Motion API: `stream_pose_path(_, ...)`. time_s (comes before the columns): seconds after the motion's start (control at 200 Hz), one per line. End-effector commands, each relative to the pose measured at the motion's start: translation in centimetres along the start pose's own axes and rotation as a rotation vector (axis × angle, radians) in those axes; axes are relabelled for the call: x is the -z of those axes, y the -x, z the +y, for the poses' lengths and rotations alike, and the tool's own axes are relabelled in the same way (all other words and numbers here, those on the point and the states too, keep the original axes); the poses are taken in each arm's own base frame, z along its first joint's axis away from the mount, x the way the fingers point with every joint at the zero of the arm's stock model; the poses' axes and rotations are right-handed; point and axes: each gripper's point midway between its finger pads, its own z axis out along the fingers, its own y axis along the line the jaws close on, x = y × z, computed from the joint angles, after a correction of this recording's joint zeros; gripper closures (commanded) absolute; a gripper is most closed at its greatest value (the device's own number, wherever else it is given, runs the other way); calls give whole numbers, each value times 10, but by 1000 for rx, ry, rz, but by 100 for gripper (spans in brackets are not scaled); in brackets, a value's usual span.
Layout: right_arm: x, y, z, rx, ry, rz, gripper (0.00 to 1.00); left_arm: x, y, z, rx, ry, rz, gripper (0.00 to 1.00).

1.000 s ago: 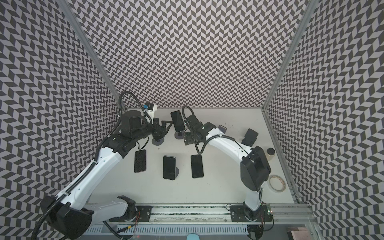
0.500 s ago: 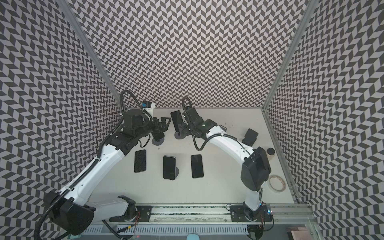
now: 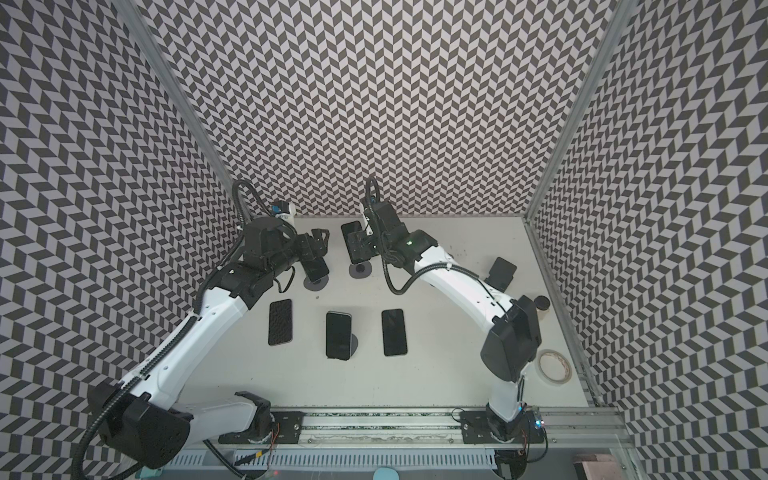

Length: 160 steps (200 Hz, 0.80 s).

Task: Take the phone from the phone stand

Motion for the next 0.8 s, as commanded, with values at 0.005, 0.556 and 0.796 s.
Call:
stream_pose_path(0.005, -3, 1, 16, -27, 96, 11, 16, 2, -5, 22, 55, 93, 3, 2)
stream_pose_path(0.556, 0, -19, 26, -124, 150, 102, 21, 25, -37, 27, -17, 47, 56, 3)
stream_pose_path(0.796, 8, -21, 24, -138, 136, 114, 22, 35, -54, 19, -63, -2, 77, 4)
